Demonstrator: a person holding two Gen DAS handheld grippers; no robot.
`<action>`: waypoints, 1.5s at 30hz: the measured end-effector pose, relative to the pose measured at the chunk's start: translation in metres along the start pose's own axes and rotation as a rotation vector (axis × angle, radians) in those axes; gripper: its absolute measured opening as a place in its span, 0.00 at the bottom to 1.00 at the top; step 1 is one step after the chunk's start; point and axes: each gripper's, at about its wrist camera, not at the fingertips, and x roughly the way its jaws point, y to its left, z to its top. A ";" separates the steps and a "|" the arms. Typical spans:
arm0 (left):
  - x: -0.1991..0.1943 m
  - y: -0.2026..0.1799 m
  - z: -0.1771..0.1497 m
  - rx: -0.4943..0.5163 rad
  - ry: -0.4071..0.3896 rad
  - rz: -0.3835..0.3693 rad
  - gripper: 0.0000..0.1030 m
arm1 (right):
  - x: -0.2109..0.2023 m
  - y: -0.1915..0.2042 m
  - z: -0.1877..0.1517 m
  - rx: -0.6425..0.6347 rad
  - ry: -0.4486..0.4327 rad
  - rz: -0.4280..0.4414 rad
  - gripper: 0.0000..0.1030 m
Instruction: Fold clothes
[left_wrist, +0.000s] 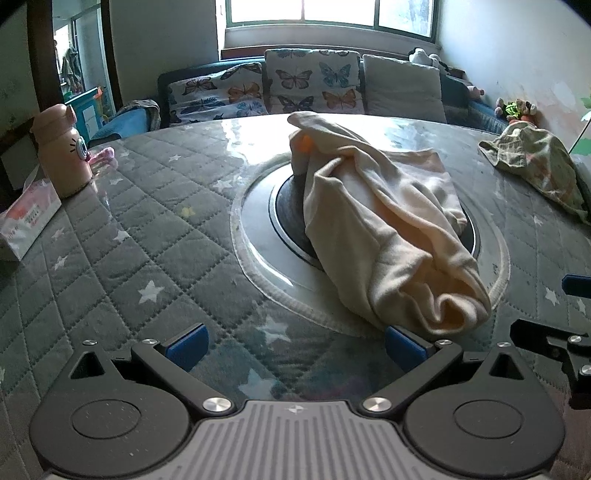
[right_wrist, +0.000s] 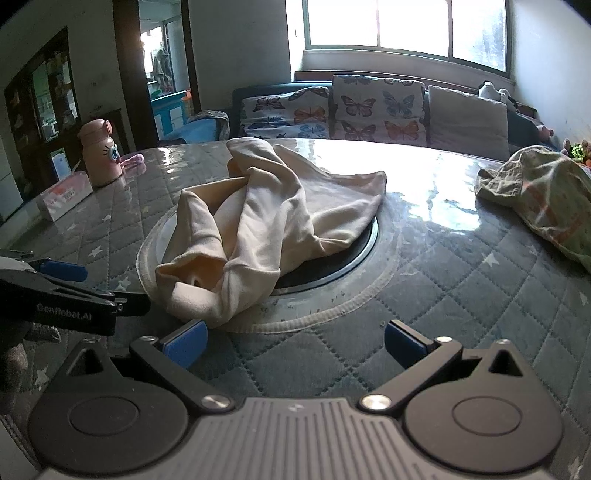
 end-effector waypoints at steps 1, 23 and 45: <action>0.000 0.001 0.002 -0.002 -0.005 0.003 1.00 | 0.001 -0.001 0.003 0.000 -0.001 -0.001 1.00; 0.048 0.007 0.093 0.047 -0.104 -0.046 0.73 | 0.054 -0.009 0.084 -0.014 -0.021 -0.008 0.91; 0.105 0.017 0.116 0.084 -0.006 -0.178 0.27 | 0.152 0.016 0.145 -0.059 0.019 0.091 0.49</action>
